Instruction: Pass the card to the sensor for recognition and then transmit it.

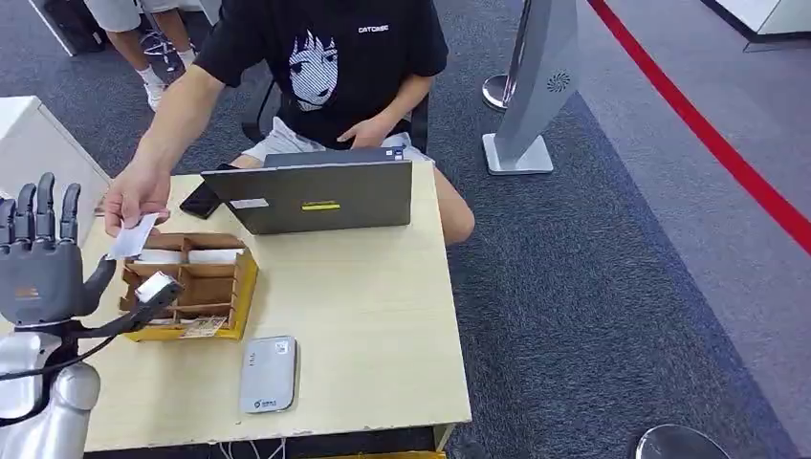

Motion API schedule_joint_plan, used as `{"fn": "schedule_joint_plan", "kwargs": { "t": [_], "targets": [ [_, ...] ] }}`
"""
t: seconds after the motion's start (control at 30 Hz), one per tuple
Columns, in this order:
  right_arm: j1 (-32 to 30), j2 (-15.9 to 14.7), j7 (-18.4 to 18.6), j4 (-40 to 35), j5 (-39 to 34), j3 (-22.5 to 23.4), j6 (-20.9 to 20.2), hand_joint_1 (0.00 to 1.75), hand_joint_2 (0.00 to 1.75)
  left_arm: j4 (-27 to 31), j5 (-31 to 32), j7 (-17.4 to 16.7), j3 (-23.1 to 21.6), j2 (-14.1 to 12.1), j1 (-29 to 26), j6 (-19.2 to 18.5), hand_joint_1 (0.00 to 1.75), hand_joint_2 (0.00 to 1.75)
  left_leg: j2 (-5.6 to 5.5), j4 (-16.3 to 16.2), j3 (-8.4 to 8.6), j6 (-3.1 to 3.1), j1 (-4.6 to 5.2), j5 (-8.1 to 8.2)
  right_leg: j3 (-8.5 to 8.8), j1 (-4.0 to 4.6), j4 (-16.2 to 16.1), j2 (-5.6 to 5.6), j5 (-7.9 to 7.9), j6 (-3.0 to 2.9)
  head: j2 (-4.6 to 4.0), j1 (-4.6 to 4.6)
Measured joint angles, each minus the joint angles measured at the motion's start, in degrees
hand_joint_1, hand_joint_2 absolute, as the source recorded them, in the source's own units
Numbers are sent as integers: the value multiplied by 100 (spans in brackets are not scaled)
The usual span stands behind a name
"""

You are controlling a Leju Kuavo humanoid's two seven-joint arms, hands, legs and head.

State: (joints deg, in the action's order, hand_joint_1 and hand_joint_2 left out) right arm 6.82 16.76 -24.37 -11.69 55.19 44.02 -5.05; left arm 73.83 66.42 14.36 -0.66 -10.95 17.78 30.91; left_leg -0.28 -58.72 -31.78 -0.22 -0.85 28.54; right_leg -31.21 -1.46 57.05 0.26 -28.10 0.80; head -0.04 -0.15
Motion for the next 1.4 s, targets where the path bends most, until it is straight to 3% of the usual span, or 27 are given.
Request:
{"fn": "schedule_joint_plan", "kwargs": {
  "t": [0.4, 0.77, 1.1, 1.4],
  "targets": [
    [-23, 0, -142, 0, 114, -197, 168, 0, 175, 206, -230, 114, 17, -238, -378, 53, 175, 175, 1, 0, 0, 1, -1, -1, 0, 1, 0, 0, 0, 0, 0, 0],
    [-25, 0, -186, 0, 22, -225, 181, 0, 175, 496, -424, 341, 94, -282, -731, 151, 175, 175, 1, 0, 0, 1, 0, -1, 0, 0, 0, 0, 0, 0, -2, -2],
    [-22, 2, -146, 0, -127, -225, 324, 0, 175, 1207, -155, 623, -24, 48, -1479, 383, 175, 175, 2, 0, 0, 2, 3, 0, -1, -2, -3, -1, 0, 0, -2, -2],
    [-20, 11, -103, 0, -262, -221, 402, 0, 175, 1657, 381, 579, -822, 448, -2056, 398, 175, 175, 1, 0, 1, 3, 4, 0, 0, -2, -4, -3, 0, 0, 0, -2]
  ]
}}
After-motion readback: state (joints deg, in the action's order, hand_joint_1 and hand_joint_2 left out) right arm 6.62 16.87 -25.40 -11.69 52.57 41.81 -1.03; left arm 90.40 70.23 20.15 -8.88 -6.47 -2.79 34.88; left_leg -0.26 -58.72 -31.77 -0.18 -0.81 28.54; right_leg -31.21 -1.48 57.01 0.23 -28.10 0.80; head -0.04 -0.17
